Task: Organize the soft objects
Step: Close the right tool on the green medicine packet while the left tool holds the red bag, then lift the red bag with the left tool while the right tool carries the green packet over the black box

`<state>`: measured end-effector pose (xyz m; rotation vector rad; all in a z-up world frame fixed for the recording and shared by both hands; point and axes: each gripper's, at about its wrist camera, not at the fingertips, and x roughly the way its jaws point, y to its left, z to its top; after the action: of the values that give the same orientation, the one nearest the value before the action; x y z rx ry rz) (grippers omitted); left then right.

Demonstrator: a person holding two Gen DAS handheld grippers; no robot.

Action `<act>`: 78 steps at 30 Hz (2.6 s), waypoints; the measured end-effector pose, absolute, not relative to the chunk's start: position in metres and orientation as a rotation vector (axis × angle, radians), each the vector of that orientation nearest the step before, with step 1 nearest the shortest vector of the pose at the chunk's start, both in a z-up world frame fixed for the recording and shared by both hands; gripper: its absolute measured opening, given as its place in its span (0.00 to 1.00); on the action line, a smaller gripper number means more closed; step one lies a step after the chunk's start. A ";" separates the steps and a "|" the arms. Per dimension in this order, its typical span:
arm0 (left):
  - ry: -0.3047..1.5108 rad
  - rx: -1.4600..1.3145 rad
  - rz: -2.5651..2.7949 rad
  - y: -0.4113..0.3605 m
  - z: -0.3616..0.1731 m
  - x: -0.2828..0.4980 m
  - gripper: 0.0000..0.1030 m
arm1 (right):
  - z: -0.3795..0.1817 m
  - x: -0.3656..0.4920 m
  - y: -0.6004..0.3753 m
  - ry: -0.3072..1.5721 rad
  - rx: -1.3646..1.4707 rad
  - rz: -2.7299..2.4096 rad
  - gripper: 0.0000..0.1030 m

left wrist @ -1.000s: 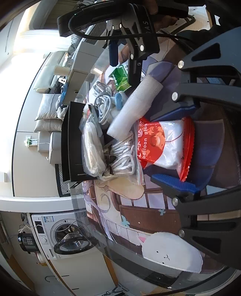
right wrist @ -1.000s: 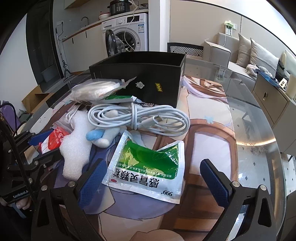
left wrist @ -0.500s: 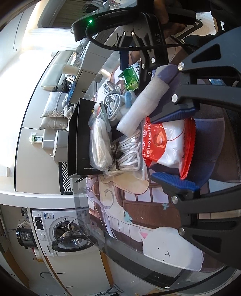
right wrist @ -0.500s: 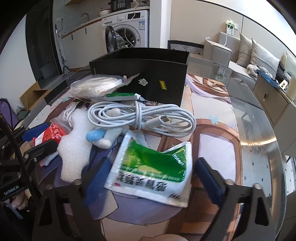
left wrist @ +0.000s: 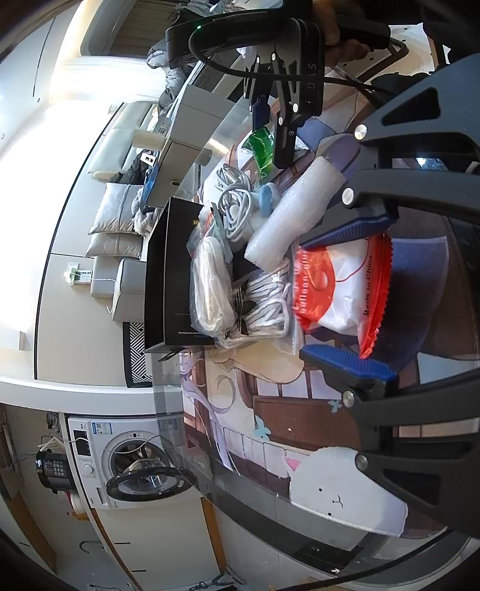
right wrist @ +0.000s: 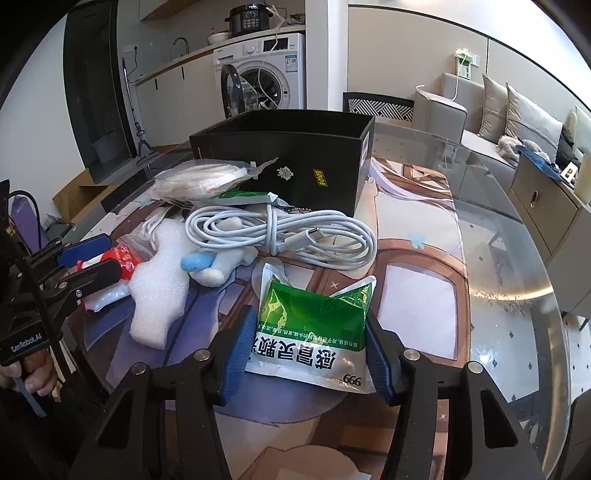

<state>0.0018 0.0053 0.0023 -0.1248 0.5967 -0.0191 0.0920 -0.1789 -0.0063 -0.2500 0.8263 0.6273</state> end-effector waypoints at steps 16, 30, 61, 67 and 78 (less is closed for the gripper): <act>0.562 -0.141 -0.024 0.009 0.010 -0.003 0.51 | 0.002 0.088 -0.193 0.801 -0.210 0.640 0.30; 0.550 -0.152 -0.019 0.012 0.014 -0.004 0.51 | 0.024 0.078 -0.200 0.709 -0.178 0.668 0.11; 0.443 -0.164 -0.018 0.019 0.055 0.011 0.51 | 0.083 0.066 -0.190 0.534 -0.203 0.721 0.08; 0.421 -0.154 -0.007 0.022 0.066 0.026 0.51 | 0.102 0.072 -0.183 0.483 -0.199 0.729 0.08; 0.396 -0.155 0.004 0.023 0.079 0.065 0.51 | 0.125 0.098 -0.168 0.422 -0.180 0.742 0.08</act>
<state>0.0654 0.0227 0.0793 -0.1547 0.3959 0.0037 0.0984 -0.1685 0.1249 -0.1804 0.4221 0.7417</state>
